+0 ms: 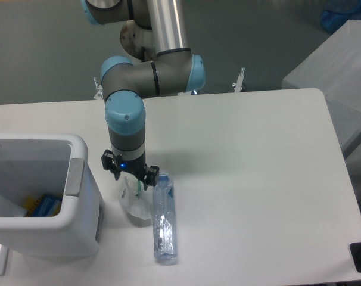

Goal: Place the trash in the trash can
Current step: 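Close the gripper on the plastic wrapper and lift it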

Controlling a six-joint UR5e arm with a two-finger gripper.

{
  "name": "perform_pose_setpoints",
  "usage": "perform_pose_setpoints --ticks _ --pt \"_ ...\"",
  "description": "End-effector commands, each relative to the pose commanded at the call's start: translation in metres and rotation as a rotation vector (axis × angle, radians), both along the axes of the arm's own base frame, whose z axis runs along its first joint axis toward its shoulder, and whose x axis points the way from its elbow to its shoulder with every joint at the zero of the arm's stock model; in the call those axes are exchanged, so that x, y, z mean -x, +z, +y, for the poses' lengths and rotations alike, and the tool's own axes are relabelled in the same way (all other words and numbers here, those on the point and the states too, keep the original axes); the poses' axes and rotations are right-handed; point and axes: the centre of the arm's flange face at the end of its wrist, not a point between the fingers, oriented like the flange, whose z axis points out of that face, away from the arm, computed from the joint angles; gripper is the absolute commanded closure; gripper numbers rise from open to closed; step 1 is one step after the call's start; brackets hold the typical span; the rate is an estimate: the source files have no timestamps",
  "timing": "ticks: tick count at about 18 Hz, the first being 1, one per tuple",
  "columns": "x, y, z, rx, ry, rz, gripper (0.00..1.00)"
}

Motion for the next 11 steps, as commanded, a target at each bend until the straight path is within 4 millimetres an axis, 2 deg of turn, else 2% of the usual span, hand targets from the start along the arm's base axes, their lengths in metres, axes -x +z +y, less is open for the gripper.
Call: perform_pose_setpoints --ticks 1,3,4,11 --pt "0.000 0.000 0.000 0.000 0.000 0.000 0.68" --pt "0.001 0.000 0.001 -0.002 0.000 0.000 0.94" --pt "0.001 0.001 0.001 -0.004 0.000 -0.001 1.00" --pt "0.013 0.009 -0.004 -0.018 0.013 0.003 1.00"
